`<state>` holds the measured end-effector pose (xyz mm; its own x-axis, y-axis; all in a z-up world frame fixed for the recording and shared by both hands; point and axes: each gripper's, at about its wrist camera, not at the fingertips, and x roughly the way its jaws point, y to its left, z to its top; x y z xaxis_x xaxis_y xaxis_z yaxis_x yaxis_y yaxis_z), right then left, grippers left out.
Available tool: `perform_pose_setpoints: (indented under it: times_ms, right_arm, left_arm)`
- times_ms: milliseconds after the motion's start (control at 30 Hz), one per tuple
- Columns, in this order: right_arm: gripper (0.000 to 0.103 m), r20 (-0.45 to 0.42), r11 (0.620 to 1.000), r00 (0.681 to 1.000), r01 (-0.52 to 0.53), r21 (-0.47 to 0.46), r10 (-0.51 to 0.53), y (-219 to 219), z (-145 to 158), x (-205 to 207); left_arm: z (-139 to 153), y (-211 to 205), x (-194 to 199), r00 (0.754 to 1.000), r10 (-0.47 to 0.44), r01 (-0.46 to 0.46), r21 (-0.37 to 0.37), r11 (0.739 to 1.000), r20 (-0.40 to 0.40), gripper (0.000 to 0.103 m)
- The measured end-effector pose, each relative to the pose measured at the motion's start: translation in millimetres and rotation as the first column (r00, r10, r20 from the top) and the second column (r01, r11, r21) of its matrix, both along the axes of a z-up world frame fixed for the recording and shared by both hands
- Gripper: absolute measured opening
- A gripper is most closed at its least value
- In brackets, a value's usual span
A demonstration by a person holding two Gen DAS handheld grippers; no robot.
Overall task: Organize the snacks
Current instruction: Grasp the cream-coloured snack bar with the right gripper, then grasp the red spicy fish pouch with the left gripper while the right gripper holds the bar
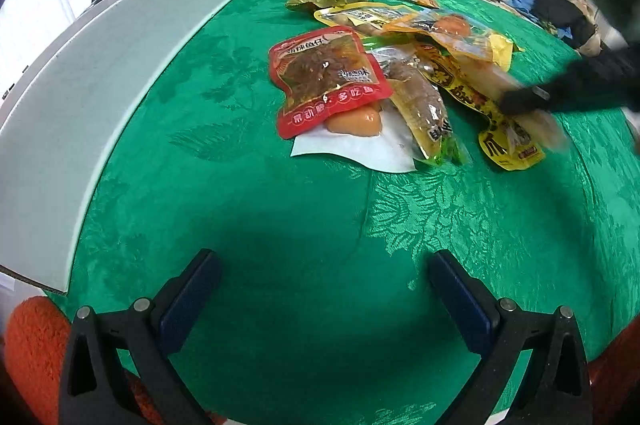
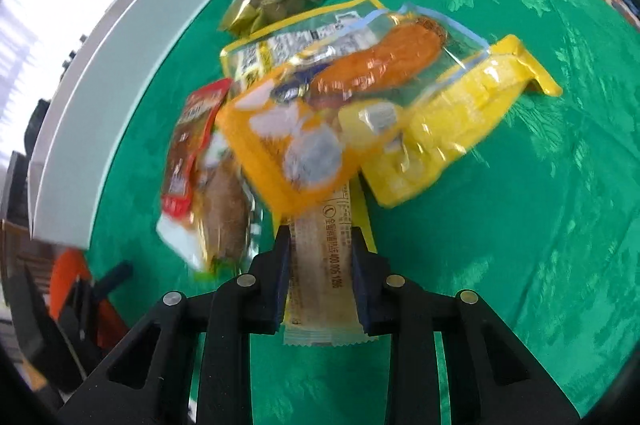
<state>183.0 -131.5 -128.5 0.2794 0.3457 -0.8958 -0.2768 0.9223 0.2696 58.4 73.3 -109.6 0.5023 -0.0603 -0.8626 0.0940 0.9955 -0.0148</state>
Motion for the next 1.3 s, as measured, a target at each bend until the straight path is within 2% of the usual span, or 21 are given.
perform_pose_setpoints:
  times_ms: [100,233,300,400,467,500,600,767,900,1167,1300]
  right_arm:
    - [0.029,0.012,1.0,1.0,0.008,0.009,-0.008,-19.6,1.5,-23.0]
    - [0.029,0.062,0.992,0.991,0.123,-0.01,-0.122,-76.2,-2.7,-70.5]
    - [0.029,0.112,0.978,0.974,0.202,-0.054,-0.195,-103.9,-6.0,-85.1]
    - [0.032,0.167,0.943,0.936,0.325,-0.07,-0.31,-137.9,-15.5,-93.8]
    - [0.034,0.215,0.93,0.916,0.359,-0.071,-0.337,-151.1,-20.4,-93.4]
    - [0.039,0.229,0.929,0.913,0.362,-0.069,-0.339,-155.5,-20.7,-94.3]
    - [0.059,0.283,0.934,0.903,0.353,-0.062,-0.322,-155.0,-24.3,-93.1]
    - [0.07,0.36,0.933,0.899,0.324,-0.159,-0.251,-134.1,-31.0,-86.5]
    - [0.077,0.393,0.933,0.883,0.333,-0.14,-0.256,-135.4,-34.3,-82.1]
    - [0.078,0.4,0.931,0.879,0.338,-0.138,-0.259,-136.9,-35.1,-85.4]
    - [0.079,0.4,0.931,0.878,0.338,-0.135,-0.261,-137.6,-35.6,-85.9]
  left_arm:
    - [-0.1,-0.1,1.8,1.0,0.002,-0.002,0.0,1.0,0.0,0.103]
    - [-0.4,-0.5,3.9,1.0,0.008,-0.008,0.001,1.0,0.005,0.103]
    - [-0.6,-1.2,4.7,1.0,0.015,-0.015,0.001,1.0,0.009,0.103]
    - [-0.9,-2.0,4.5,1.0,0.023,-0.023,0.001,1.0,0.015,0.103]
    - [-1.1,-2.0,4.5,1.0,0.022,-0.022,0.001,1.0,0.018,0.103]
    - [-1.2,-2.1,3.9,1.0,0.021,-0.021,0.001,1.0,0.02,0.103]
    - [-1.5,-2.3,3.3,0.999,0.022,-0.022,0.002,1.0,0.026,0.103]
    - [-1.6,-2.7,2.0,0.999,0.029,-0.029,0.003,1.0,0.035,0.103]
    - [-1.7,-2.9,1.7,0.999,0.033,-0.034,0.003,0.999,0.04,0.103]
    - [-1.5,-4.5,5.0,0.998,0.045,-0.045,0.002,0.999,0.041,0.103]
    - [-0.1,-1.8,10.8,0.999,0.036,-0.036,-0.001,0.999,-0.002,0.103]
